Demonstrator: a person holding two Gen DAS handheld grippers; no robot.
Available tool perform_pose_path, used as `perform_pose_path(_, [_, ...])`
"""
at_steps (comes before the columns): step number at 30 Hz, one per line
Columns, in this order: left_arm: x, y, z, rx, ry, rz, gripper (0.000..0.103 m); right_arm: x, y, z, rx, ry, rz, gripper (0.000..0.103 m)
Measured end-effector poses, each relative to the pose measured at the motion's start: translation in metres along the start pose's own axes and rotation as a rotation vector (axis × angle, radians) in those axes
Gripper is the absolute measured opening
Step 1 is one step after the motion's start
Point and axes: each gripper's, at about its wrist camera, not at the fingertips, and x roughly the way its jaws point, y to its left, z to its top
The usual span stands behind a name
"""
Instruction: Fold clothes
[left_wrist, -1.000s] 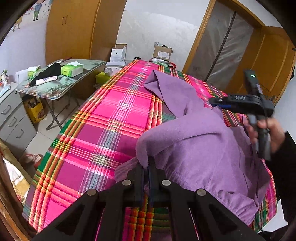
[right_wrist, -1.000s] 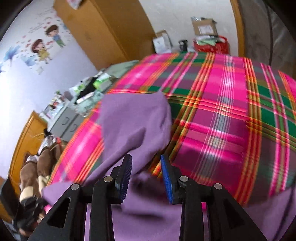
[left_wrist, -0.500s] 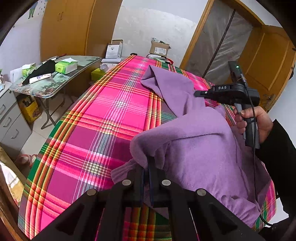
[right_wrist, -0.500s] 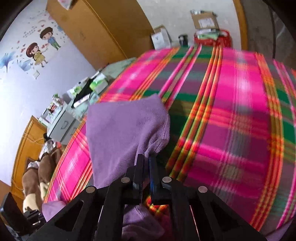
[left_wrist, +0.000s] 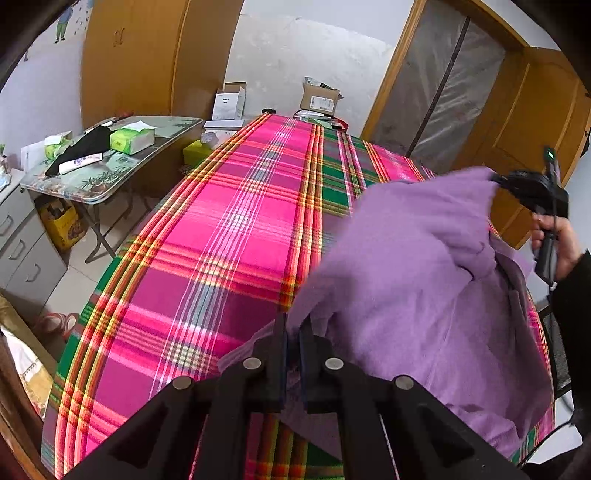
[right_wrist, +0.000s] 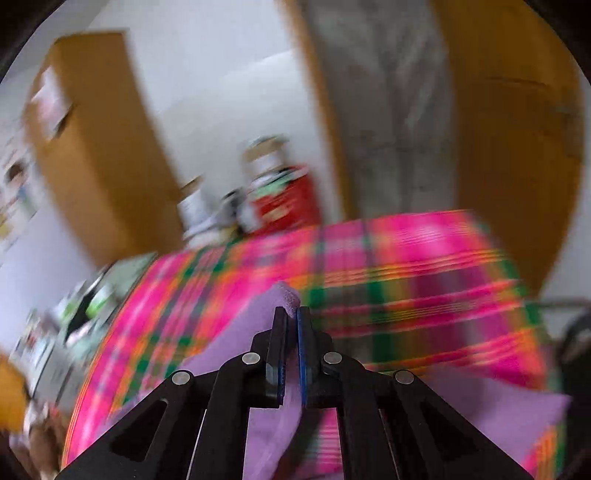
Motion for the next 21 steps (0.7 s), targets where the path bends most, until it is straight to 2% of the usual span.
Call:
perform_pose_path(3, [0.005,-0.002,0.007,0.014,-0.003,0.013,0.005,-0.008,-0.037,0.003,0.052,0.031,-0.084,0.009])
perform_pose_path(6, [0.007,-0.001,0.014,0.015,-0.009,0.019,0.005,-0.01,-0.046,-0.008,0.036,0.071,-0.081,0.015])
perform_pose_path(8, [0.006,0.003,0.018,0.002,-0.011,0.014,0.005,-0.017,-0.043,-0.017,0.001,0.074,-0.066,0.036])
perform_pose_path(11, [0.003,0.011,0.018,-0.033,-0.001,0.0,0.01,-0.027,-0.013,-0.035,-0.09,0.088,0.032,0.036])
perform_pose_path(16, [-0.008,0.015,0.005,-0.052,-0.008,-0.024,0.011,-0.039,0.072,-0.073,-0.338,0.151,0.267,0.036])
perform_pose_path(21, [-0.022,0.014,-0.002,-0.051,-0.035,0.002,0.012,-0.05,0.164,-0.117,-0.607,0.221,0.486,0.036])
